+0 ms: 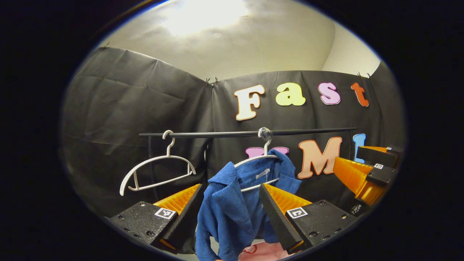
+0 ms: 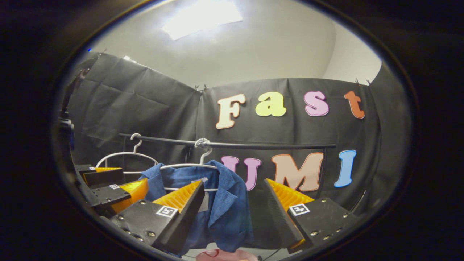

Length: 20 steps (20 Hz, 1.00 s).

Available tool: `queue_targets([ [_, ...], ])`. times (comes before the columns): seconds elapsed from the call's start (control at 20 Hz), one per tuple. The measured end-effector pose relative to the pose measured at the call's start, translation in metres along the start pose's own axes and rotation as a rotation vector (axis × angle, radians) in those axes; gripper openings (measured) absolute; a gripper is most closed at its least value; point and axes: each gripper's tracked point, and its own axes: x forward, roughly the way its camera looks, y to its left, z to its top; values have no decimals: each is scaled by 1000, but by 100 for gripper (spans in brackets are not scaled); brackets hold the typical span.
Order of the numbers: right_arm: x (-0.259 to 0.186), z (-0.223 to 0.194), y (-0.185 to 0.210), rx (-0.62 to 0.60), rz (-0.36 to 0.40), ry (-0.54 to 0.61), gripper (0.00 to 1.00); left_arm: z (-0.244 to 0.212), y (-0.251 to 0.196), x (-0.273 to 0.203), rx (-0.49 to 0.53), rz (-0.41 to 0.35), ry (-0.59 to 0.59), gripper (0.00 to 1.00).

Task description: Grasp the clothes on the hanger with both hands and then place them into the laundry hamper below.

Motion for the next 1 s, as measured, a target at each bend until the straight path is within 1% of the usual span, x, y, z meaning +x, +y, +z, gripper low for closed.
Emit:
queue_targets([
  [0.05,-2,0,0,-3,-2,0,94,1,-1,0,0,-1,-2,95],
  [0.1,-2,2,0,-4,-4,-3,94,2,-1,0,-1,-3,-5,94],
  [0.45,-3,-3,-2,-12,-21,11,94,2,-6,0,-15,-22,-8,93],
  [0.5,-3,-3,-2,-14,-23,10,96,0,-5,1,-11,-20,-6,95],
  [0.55,-3,-3,-3,-16,-25,10,96,-1,-5,2,-8,-16,-2,95],
  [0.6,-2,-3,-4,-17,-28,10,96,-4,-4,2,-6,-10,6,93],
  [0.65,-3,-3,-4,-18,-31,9,94,-7,-4,4,-4,-5,15,93],
  [0.7,-3,-3,-5,-16,-33,10,94,-11,-3,6,-2,0,25,95],
  [0.75,-4,-5,-4,-13,-33,12,94,-13,-1,8,1,10,33,95],
  [0.8,-4,-6,-4,-11,-33,16,94,-17,2,12,3,23,37,93],
  [0.95,-3,-11,-8,-25,-38,35,94,-26,3,20,9,48,47,95],
  [1.0,-3,-13,-9,-32,-42,41,94,-31,4,24,8,53,52,93],
])
